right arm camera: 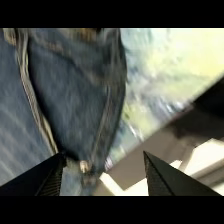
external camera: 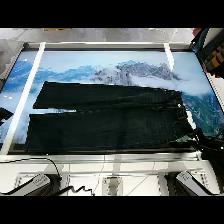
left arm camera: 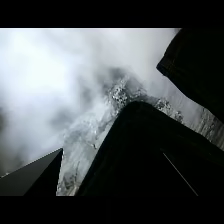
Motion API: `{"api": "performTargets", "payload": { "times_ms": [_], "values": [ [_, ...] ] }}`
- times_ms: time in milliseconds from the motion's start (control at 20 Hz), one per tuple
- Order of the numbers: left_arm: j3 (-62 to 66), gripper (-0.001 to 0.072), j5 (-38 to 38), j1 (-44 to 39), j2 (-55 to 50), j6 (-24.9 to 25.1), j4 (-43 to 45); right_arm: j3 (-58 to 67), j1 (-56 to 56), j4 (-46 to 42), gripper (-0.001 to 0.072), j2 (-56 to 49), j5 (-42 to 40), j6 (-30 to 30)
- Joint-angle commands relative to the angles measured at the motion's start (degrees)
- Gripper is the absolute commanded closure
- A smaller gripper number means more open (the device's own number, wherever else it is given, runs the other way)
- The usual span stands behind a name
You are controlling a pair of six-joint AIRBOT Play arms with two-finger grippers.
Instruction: Fold the clothes and pants, and hang the long-sleeved shirts on hangers.
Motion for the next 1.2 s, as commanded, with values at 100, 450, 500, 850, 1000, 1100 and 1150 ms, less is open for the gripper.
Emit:
{"api": "performTargets", "payload": {
  "times_ms": [100,450,500,850,1000,1100,1150],
  "values": [
    [0.0,-0.001,-10.08,0.92,0.02,-4.24,0.76,-1.2,-0.04,14.05,0.0165,-9.57,-8.11,-12.41],
    [-6.23,0.0006,-17.29,7.78,6.84,-8.74,5.01,-1.14,-0.04,24.68,0.0582,-12.07,-11.65,-22.69],
    [-7.91,0.007,-18.32,8.92,8.41,-11.26,8.09,-1.16,-0.04,24.48,0.0691,-12.07,-11.65,-22.91],
    [-20.09,0.0074,-21.49,11.98,10.19,-10.16,10.14,-1.16,-0.04,24.48,0.0691,-12.07,-10.34,-22.97],
    [-25.77,0.0074,-15.54,11.8,10.16,-8.74,3.65,-1.14,-0.04,24.48,0.0691,-12.07,-10.29,-22.97],
    [-29.55,0.0081,-8.9,11.78,10.1,-5.92,-0.7,-1.14,-0.04,24.46,0.0691,-12.07,-9.84,-23.15],
    [-31.56,0.0125,-6.36,11.69,9.94,-4.52,-1.46,-1.14,-0.04,24.44,0.0691,-12.04,-9.18,-23.69]
  ]
}}
